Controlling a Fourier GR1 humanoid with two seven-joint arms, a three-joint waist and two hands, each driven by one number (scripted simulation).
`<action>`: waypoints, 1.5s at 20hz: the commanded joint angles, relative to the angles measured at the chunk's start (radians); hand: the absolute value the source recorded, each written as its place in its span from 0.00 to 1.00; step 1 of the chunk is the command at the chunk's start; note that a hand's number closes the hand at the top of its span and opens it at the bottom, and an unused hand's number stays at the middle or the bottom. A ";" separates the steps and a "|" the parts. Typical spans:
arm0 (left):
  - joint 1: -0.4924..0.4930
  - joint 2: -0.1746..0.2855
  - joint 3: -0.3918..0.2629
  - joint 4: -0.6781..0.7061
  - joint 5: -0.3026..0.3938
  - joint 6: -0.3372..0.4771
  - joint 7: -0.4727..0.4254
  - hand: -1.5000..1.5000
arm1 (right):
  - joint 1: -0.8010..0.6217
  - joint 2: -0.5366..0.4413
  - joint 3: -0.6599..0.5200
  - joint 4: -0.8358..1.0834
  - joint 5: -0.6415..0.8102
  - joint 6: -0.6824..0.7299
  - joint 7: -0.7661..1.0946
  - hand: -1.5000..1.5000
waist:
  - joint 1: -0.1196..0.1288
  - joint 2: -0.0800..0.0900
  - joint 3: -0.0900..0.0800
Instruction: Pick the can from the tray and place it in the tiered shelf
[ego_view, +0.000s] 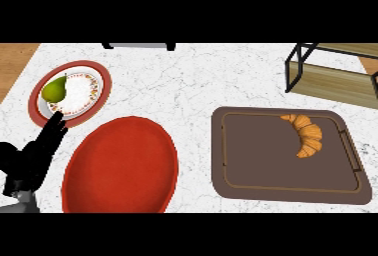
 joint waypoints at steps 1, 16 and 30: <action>-0.063 0.016 0.009 0.015 0.012 -0.009 0.042 0.50 | 0.001 -0.020 0.030 0.116 0.062 -0.054 -0.074 0.00 | -0.003 0.003 0.000; -0.019 -0.017 -0.009 0.015 -0.030 0.015 -0.005 0.50 | -0.152 -0.019 -0.127 0.321 -0.072 -0.015 -0.136 0.00 | -0.005 0.000 0.000; -0.003 0.007 0.026 -0.008 0.002 -0.010 0.016 0.50 | -0.142 -0.328 -0.334 0.372 -0.281 0.246 -0.123 0.00 | -0.018 -0.003 0.001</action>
